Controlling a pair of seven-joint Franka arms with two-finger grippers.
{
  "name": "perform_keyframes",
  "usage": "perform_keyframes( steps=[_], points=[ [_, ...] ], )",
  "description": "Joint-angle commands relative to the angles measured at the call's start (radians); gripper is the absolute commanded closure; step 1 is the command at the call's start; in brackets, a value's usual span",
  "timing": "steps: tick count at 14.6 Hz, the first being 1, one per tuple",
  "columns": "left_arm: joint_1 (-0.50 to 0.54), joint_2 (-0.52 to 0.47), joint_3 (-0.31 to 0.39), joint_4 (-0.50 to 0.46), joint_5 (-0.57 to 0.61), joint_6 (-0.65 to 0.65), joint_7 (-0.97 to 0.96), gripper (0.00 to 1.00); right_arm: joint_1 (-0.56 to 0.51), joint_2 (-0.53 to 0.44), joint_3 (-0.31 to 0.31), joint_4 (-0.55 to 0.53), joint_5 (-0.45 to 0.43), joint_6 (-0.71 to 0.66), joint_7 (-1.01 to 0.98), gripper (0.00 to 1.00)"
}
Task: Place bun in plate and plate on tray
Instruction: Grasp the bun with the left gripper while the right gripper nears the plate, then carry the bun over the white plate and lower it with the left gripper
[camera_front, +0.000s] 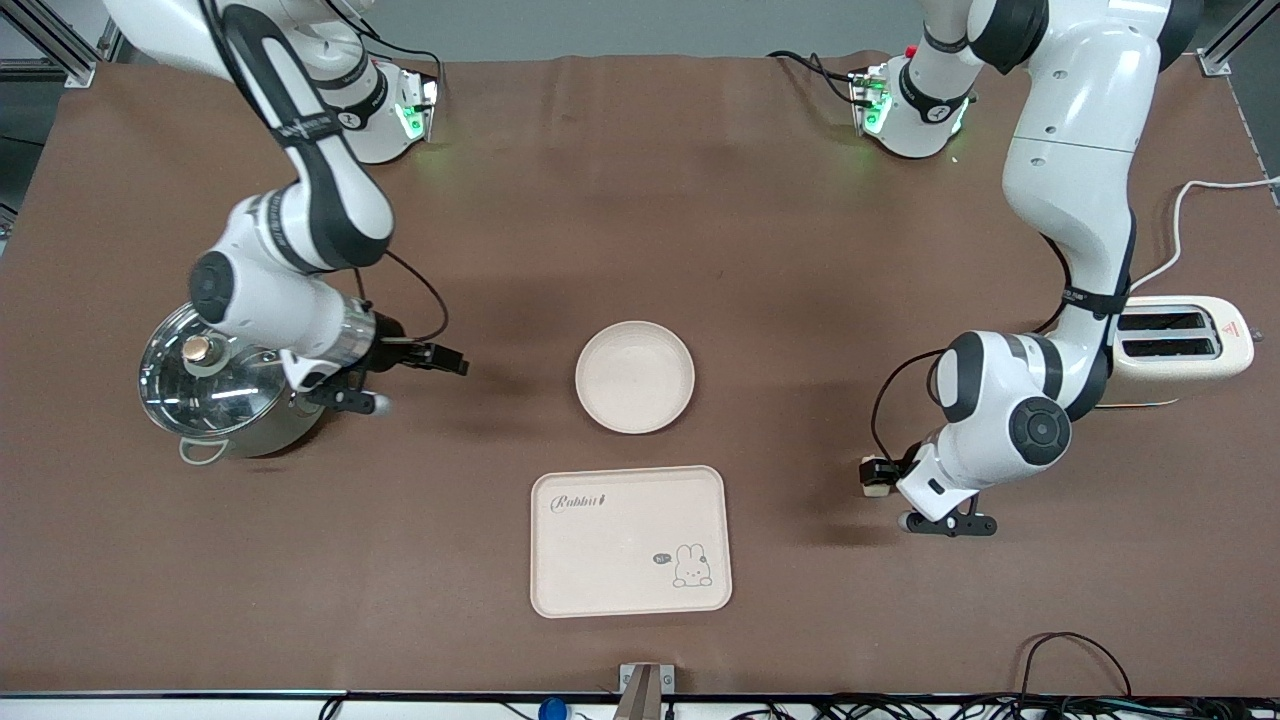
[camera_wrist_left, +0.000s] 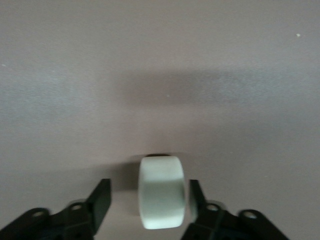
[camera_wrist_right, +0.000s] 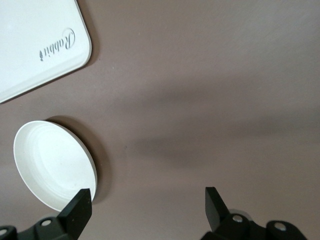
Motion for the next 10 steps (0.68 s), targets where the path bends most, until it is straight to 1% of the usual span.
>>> perform_keyframes(
  steps=[1,2,3,5,6,7,9,10],
  points=[
    [0.001,0.011,-0.012,0.019,-0.056,0.006,0.005,0.60,0.076,0.038,-0.006,-0.012,0.052,0.097,0.071,0.00],
    [0.001,0.011,-0.023,0.019,-0.059,0.007,0.010,0.69,0.112,0.058,-0.008,-0.010,0.053,0.140,0.096,0.00],
    [0.001,0.010,-0.030,0.018,-0.059,0.016,0.013,0.80,0.133,0.082,-0.006,-0.010,0.058,0.183,0.123,0.00],
    [0.002,0.002,-0.052,0.016,-0.062,0.021,0.002,0.99,0.193,0.130,-0.006,-0.010,0.091,0.281,0.141,0.00],
    [0.005,-0.005,-0.061,0.018,-0.062,0.020,-0.001,1.00,0.218,0.154,-0.006,-0.009,0.125,0.324,0.141,0.00],
    [0.010,-0.033,-0.090,0.021,-0.065,0.009,-0.031,1.00,0.239,0.171,-0.006,-0.006,0.150,0.355,0.141,0.00],
    [0.004,-0.076,-0.144,0.026,-0.067,-0.038,-0.187,1.00,0.270,0.185,-0.006,0.013,0.177,0.367,0.141,0.00],
    [0.002,-0.085,-0.182,0.047,-0.064,-0.051,-0.299,1.00,0.294,0.197,-0.006,0.017,0.193,0.380,0.141,0.00]
  ],
)
